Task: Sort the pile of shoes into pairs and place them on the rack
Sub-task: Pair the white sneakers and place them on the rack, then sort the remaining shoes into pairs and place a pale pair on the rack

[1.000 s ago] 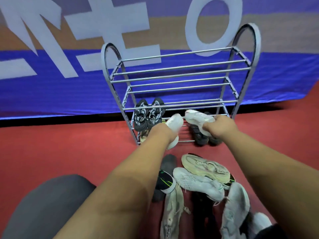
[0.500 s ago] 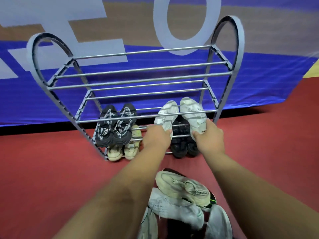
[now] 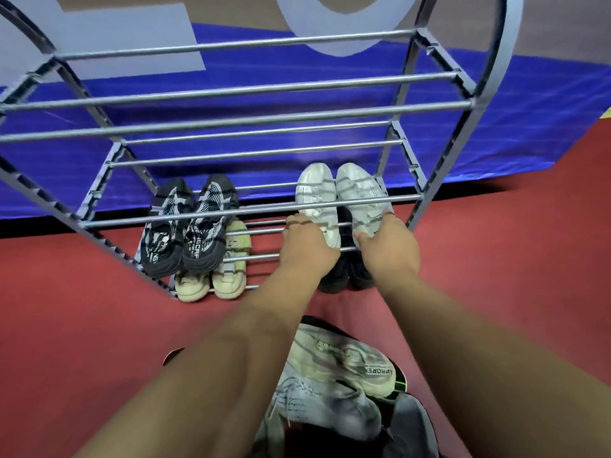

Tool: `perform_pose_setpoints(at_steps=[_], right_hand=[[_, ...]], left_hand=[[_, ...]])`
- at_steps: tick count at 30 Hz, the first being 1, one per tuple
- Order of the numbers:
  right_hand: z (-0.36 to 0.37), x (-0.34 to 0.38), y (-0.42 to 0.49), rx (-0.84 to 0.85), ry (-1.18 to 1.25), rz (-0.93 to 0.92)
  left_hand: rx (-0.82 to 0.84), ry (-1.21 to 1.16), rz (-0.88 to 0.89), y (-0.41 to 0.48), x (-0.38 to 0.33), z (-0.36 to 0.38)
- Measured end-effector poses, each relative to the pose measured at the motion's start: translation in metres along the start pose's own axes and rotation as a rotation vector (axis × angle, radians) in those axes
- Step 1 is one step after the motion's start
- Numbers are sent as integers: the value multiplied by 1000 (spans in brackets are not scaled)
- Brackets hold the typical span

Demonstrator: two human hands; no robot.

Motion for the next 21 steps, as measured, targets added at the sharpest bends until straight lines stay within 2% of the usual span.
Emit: perform_pose_setpoints(at_steps=[6,11,17,19,21], right_hand=[[17,-2,2,94,-5,-51],[16,3,-15,99,-69,-130],[-7,-6,-67,-91,-78,-65],[-3,-10,-89,-83,-61,-34],[14,-13,-108,7,-40,-40]], left_hand=[[14,-205,17,-12,7,5],[-1,-202,103,-28,9,-5],[123,-342,-53,-88,62,-7],[171,-342,-133,-112,95,3],[218,-258,-205,-136,129,15]])
Point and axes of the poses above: each hand's wrist, its own y-axis towards the middle knuckle, its own z-axis out of the palm, x = y × z, the point moved 10 cm from there along y, towards the middle knuckle, and after that the axes turned 7 degrees about -y, right-handed, at the moved point
